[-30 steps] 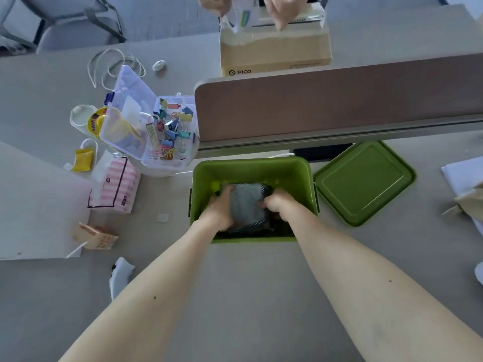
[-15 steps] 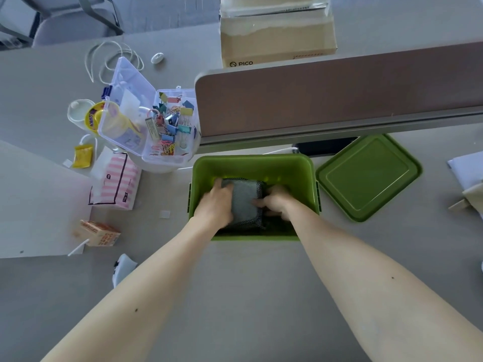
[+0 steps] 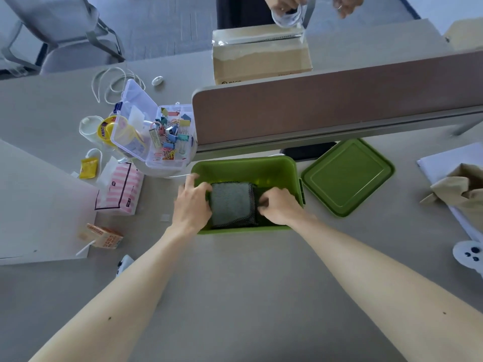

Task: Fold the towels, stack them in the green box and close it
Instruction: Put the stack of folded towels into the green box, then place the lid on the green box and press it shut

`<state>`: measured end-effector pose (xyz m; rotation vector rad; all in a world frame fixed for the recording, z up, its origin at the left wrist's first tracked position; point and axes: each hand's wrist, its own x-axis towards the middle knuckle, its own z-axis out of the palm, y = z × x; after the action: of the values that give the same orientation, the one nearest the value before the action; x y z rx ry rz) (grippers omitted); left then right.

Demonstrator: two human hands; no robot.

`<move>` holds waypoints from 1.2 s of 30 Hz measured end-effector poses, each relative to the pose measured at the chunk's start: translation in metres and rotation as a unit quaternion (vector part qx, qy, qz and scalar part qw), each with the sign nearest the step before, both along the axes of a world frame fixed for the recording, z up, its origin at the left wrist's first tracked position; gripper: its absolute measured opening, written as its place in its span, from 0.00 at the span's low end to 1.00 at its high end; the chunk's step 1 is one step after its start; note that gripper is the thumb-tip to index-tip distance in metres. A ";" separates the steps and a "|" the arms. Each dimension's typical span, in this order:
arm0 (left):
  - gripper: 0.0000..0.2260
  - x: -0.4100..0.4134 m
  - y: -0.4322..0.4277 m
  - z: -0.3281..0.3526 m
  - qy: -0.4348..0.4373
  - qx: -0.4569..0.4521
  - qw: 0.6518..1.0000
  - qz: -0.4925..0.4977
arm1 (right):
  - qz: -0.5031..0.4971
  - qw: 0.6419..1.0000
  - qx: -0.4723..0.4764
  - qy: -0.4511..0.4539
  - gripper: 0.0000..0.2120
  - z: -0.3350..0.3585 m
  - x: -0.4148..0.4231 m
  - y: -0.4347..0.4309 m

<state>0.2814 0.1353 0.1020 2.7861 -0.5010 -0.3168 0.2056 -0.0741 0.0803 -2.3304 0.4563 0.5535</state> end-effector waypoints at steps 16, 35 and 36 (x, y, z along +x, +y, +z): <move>0.07 -0.061 -0.099 0.026 -0.073 -0.043 0.992 -0.089 | -0.153 0.954 -0.033 -0.255 0.06 0.029 -0.108 -0.088; 0.13 -0.145 -0.353 -0.056 0.109 0.094 0.969 -0.202 | -0.323 0.939 0.103 -0.053 0.11 -0.055 -0.201 -0.253; 0.13 -0.144 -0.358 -0.062 0.109 0.103 0.970 -0.192 | -0.322 0.939 0.107 -0.049 0.11 -0.057 -0.202 -0.256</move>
<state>0.1374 -0.2222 0.0401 2.7825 -1.0024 -0.7910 0.0032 -0.3304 0.0232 -1.8399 1.0034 0.1541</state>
